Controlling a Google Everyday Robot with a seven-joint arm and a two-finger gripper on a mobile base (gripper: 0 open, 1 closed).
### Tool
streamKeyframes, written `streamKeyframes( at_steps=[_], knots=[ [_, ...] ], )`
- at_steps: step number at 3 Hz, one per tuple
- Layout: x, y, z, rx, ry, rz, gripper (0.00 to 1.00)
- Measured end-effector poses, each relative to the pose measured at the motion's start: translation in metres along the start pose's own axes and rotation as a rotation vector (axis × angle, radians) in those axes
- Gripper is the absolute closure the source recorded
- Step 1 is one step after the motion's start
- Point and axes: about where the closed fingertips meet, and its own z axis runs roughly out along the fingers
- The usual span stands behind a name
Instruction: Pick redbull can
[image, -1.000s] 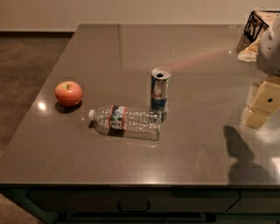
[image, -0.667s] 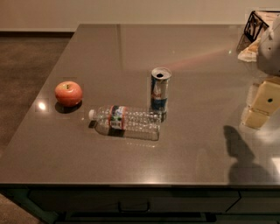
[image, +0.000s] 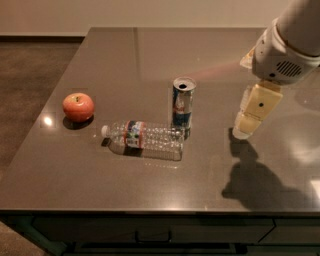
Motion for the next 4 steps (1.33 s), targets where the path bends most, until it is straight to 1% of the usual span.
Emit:
streamKeyframes(
  at_steps=[1, 2, 3, 4],
  knots=[
    [-0.028, -0.012, 0.031, -0.004, -0.056, 0.015, 0.0],
    [-0.053, -0.025, 0.054, -0.009, -0.119, 0.041, 0.0],
    [-0.073, -0.036, 0.065, -0.015, -0.183, 0.059, 0.0],
    [-0.088, -0.039, 0.072, -0.024, -0.231, 0.065, 0.0]
  ],
)
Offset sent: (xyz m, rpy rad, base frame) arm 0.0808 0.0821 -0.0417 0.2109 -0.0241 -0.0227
